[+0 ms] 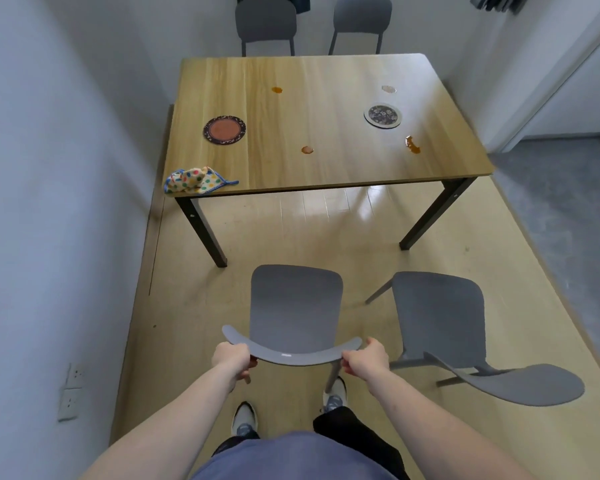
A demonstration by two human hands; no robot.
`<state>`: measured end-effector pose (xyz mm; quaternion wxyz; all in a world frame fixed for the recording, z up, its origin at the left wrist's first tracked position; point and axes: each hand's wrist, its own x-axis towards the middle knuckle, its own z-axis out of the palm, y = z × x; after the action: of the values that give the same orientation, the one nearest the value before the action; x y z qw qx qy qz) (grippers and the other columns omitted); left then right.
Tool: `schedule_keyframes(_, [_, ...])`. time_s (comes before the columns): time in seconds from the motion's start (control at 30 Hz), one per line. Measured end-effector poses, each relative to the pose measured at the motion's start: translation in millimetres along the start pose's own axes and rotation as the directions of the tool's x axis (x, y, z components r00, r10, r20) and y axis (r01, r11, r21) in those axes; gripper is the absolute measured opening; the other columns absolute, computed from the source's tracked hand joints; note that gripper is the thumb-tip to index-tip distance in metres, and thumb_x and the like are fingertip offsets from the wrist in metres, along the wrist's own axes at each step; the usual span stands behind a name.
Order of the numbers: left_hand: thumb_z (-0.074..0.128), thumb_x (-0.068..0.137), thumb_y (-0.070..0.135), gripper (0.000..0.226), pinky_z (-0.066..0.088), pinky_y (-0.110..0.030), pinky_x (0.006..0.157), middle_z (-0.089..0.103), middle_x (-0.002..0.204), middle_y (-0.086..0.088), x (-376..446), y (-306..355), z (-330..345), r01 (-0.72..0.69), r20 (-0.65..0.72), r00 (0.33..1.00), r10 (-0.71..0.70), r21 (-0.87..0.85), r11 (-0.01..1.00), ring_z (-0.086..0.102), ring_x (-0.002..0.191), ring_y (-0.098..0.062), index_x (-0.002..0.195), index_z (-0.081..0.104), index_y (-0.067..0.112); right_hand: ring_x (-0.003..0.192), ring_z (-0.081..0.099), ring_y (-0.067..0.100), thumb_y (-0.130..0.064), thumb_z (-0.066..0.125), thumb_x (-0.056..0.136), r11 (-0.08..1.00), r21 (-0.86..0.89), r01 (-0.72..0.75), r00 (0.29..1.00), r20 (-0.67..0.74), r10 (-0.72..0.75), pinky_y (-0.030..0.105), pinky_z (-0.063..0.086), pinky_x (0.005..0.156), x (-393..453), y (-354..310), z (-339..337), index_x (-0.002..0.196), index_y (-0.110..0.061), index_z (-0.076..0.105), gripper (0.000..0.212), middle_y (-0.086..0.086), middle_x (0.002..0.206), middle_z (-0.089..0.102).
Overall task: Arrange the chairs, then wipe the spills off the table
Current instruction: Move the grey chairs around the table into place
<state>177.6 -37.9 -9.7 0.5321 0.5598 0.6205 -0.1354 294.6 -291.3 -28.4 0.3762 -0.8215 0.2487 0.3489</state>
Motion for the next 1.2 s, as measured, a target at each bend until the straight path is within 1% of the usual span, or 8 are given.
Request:
schedule_keyframes(0.23, [0.042,0.094,0.000,0.017,0.060,-0.038,0.072,0.077,0.088,-0.015,-17,25,34,0.046,-0.031,0.998,-0.048,-0.077,0.996,0.077,0.077,-0.023,0.093,0.057,0.008,0.073,0.076,0.022,-0.013,0.077,0.088,0.993,-0.053,0.102,0.993,0.072,-0.098,0.034,0.065,0.068,31,-34,-35,0.153,-0.008,0.038,0.076,0.013,0.099,0.073])
schedule_keyframes(0.4, [0.048,0.095,0.001,0.014,0.060,-0.038,0.076,0.077,0.086,-0.012,-26,33,46,0.060,-0.036,0.997,-0.065,-0.123,0.991,0.077,0.082,-0.022,0.090,0.059,0.008,0.076,0.076,0.025,-0.015,0.079,0.086,0.992,-0.087,0.094,0.991,0.103,-0.085,0.039,0.065,0.072,46,-54,-48,0.146,-0.005,0.047,0.069,0.014,0.104,0.071])
schedule_keyframes(0.53, [0.052,0.097,0.006,0.011,0.061,-0.039,0.081,0.077,0.085,-0.010,-29,46,52,0.042,-0.057,0.997,-0.051,-0.144,0.989,0.077,0.078,-0.021,0.090,0.060,0.009,0.070,0.075,0.022,-0.020,0.076,0.089,0.980,-0.156,0.123,0.990,0.085,-0.111,0.026,0.058,0.053,45,-73,-58,0.148,-0.007,0.046,0.067,0.011,0.105,0.068])
schedule_keyframes(0.7, [0.055,0.097,0.014,0.015,0.062,-0.038,0.069,0.075,0.097,-0.011,-18,69,49,0.018,-0.083,0.996,-0.029,-0.127,0.992,0.076,0.081,-0.024,0.108,0.062,0.008,0.083,0.076,0.027,-0.035,0.081,0.083,0.970,-0.188,0.156,0.985,0.096,-0.140,0.043,0.065,0.078,60,-92,-57,0.154,-0.012,0.040,0.085,0.012,0.121,0.068])
schedule_keyframes(0.8, [0.054,0.099,0.015,0.012,0.063,-0.041,0.074,0.075,0.095,-0.012,-16,93,48,0.012,-0.070,0.997,-0.020,-0.118,0.993,0.077,0.078,-0.022,0.106,0.060,0.008,0.064,0.074,0.022,-0.032,0.074,0.091,0.974,-0.166,0.153,0.985,0.105,-0.137,0.040,0.065,0.072,52,-116,-62,0.154,-0.011,0.039,0.075,0.011,0.116,0.067])
schedule_keyframes(0.93, [0.053,0.102,0.018,0.015,0.063,-0.040,0.072,0.075,0.096,-0.013,-9,131,47,-0.005,-0.051,0.999,-0.001,-0.117,0.993,0.076,0.080,-0.022,0.109,0.058,0.006,0.080,0.071,0.030,-0.026,0.071,0.096,0.991,-0.091,0.094,0.988,0.134,-0.081,0.047,0.065,0.068,60,-154,-61,0.149,-0.008,0.042,0.064,0.017,0.122,0.064])
schedule_keyframes(1.07, [0.053,0.103,0.019,0.016,0.063,-0.039,0.073,0.073,0.104,-0.014,16,181,44,-0.002,0.016,1.000,0.004,-0.132,0.991,0.074,0.089,-0.023,0.109,0.059,0.006,0.084,0.075,0.027,-0.027,0.060,0.103,0.999,-0.037,0.027,0.982,0.188,-0.020,0.045,0.066,0.065,73,-203,-59,0.125,-0.005,0.053,0.031,0.017,0.110,0.068])
schedule_keyframes(1.2, [0.053,0.103,0.016,0.013,0.062,-0.043,0.081,0.072,0.107,-0.015,45,235,41,0.037,0.124,0.992,-0.014,-0.186,0.982,0.073,0.096,-0.026,0.104,0.061,0.006,0.086,0.076,0.029,-0.029,0.048,0.107,0.998,0.037,-0.045,0.968,0.247,0.035,0.044,0.065,0.064,95,-253,-50,0.122,-0.005,0.054,0.029,0.017,0.105,0.069])
